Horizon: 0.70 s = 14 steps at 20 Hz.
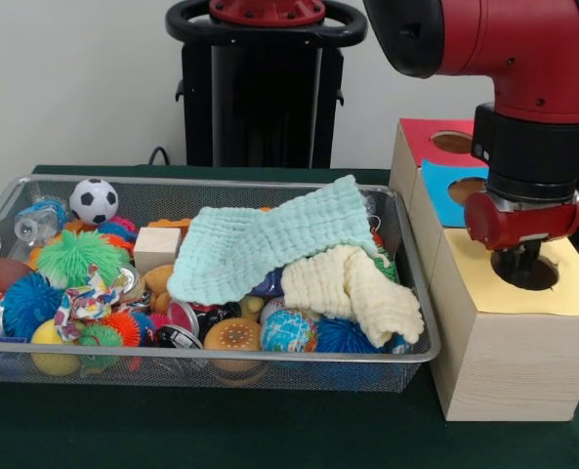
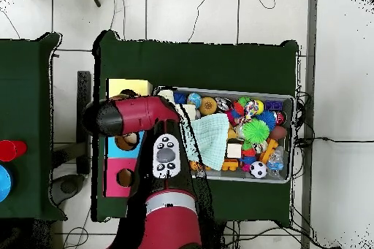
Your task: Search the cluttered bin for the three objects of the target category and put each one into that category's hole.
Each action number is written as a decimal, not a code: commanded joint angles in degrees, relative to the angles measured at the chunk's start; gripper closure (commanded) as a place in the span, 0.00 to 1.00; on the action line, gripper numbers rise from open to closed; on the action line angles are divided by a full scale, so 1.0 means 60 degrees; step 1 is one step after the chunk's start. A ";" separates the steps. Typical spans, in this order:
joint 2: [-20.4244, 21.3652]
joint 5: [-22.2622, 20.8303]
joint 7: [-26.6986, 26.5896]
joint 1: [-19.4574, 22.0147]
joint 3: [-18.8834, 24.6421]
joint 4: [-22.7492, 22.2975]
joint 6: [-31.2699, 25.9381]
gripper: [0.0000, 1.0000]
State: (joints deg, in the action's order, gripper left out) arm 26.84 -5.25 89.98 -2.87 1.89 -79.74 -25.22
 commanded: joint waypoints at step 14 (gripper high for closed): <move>0.0214 0.0250 0.1192 -0.0079 0.0050 0.1203 -0.2601 1.00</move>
State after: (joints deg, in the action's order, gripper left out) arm 27.06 -5.00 89.98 -3.59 1.89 -74.71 -32.23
